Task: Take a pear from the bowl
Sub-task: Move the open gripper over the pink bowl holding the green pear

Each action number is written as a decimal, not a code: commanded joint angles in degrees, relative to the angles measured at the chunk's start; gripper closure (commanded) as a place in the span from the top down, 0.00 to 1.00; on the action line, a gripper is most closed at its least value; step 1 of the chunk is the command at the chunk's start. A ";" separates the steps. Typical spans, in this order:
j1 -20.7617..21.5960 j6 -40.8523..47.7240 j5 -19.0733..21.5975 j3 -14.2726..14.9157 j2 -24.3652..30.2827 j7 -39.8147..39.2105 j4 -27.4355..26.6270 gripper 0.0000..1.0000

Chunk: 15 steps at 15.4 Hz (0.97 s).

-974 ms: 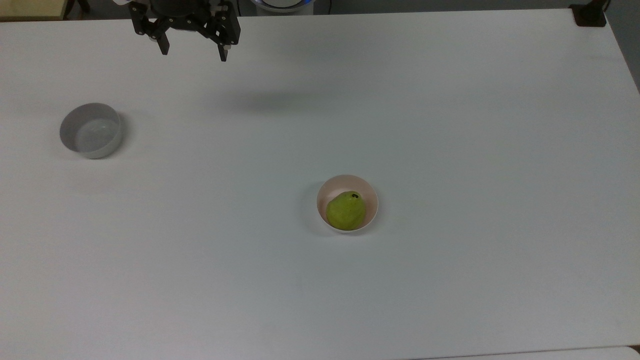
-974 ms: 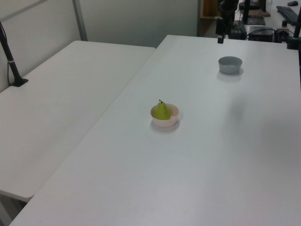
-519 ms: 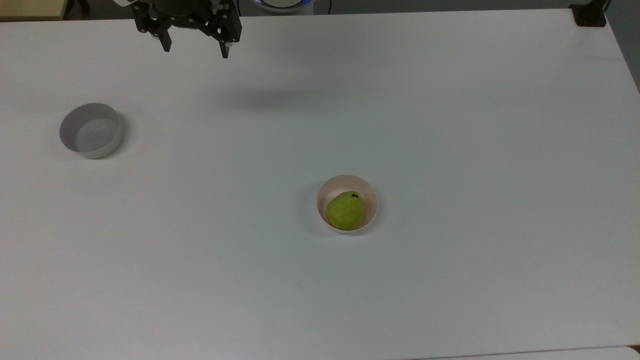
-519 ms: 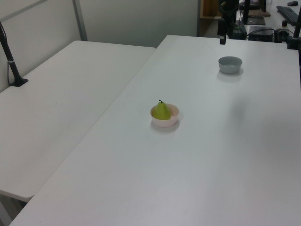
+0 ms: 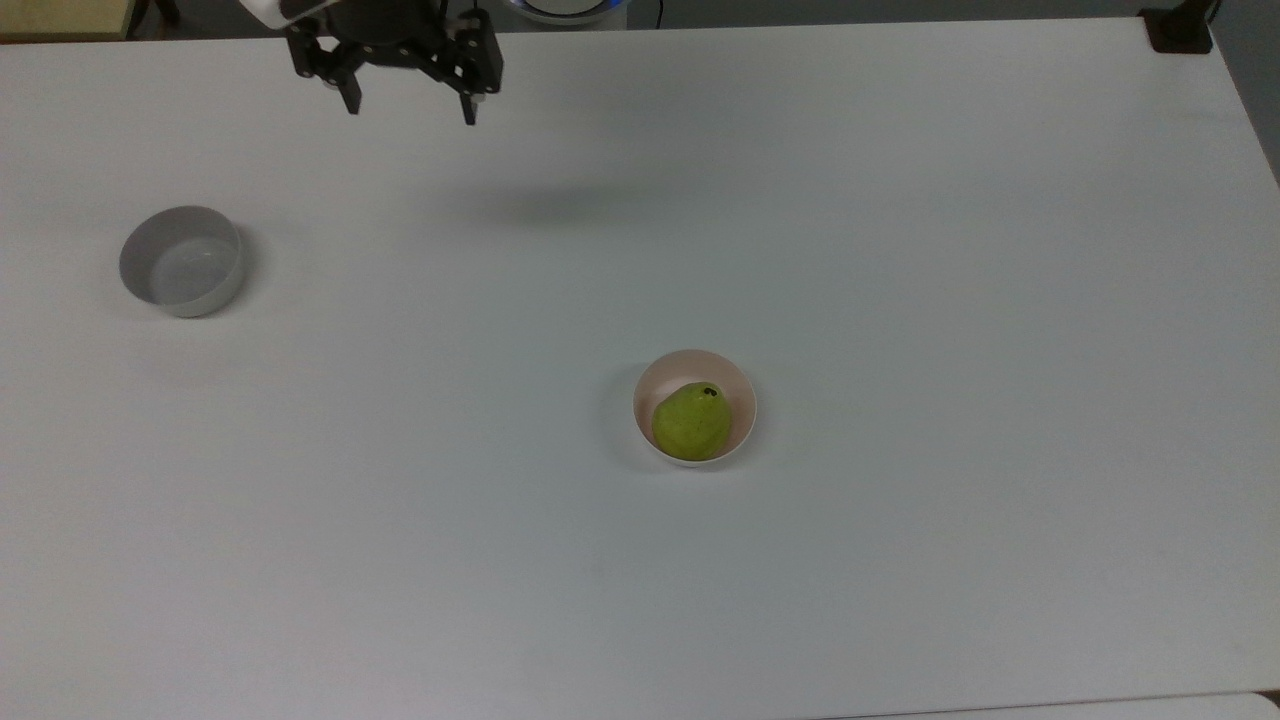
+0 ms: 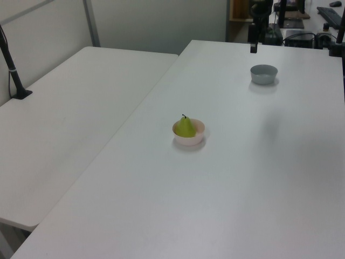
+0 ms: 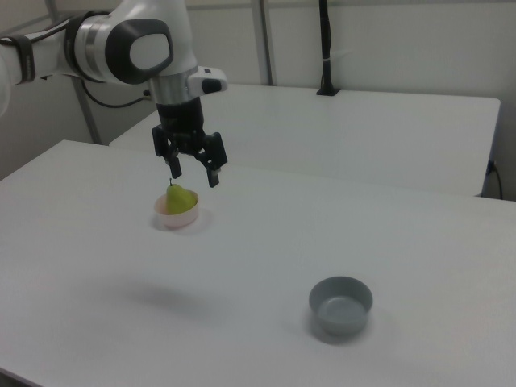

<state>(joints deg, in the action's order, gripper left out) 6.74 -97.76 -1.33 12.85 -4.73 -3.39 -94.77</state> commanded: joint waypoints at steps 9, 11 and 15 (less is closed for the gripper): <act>13.82 -17.72 1.77 0.33 -12.48 20.25 6.16 1.00; 15.22 -17.91 1.77 0.33 -16.08 21.49 9.14 1.00; 17.51 -20.53 1.77 0.33 -22.16 22.81 11.88 1.00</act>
<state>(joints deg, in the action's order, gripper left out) 22.36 -115.68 -0.14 12.26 -22.29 17.85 -86.01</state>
